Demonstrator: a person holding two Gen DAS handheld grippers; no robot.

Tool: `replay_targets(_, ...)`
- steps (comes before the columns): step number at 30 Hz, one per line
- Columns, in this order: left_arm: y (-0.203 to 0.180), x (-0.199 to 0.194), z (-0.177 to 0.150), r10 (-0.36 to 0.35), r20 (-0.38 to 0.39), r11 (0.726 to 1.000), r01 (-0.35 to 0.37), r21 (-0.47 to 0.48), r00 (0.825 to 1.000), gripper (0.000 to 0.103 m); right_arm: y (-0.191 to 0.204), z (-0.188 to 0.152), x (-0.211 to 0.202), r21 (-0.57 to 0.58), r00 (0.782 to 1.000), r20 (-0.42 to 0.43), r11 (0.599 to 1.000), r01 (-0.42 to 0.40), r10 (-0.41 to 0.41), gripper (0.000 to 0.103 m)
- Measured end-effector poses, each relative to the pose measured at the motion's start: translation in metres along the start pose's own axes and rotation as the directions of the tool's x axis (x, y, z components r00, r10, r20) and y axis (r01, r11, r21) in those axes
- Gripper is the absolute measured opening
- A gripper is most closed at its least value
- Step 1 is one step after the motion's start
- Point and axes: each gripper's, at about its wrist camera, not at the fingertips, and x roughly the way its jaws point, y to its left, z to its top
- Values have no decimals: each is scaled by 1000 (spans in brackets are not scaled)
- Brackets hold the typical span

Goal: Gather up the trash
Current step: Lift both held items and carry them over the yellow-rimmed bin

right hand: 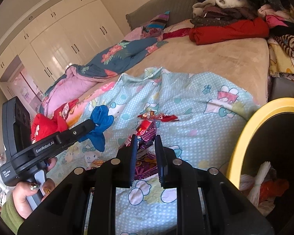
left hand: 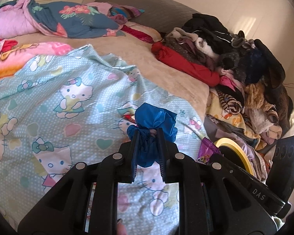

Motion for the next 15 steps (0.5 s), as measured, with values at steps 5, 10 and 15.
replay_targets(5, -16, -4, 0, -15, 4, 999, 15, 31, 1000, 12, -6, 4, -15, 2, 1000, 26, 1000, 12, -12, 18)
replay_targets(10, -29, -6, -1, -33, 4, 998, 32, 55, 999, 12, -12, 7, -29, 7, 998, 52, 1000, 26, -26, 18)
replay_targets(15, -45, -9, -3, -50, 0, 995, 50, 86, 999, 12, -20, 10, -43, 18, 996, 77, 999, 40, -41, 18)
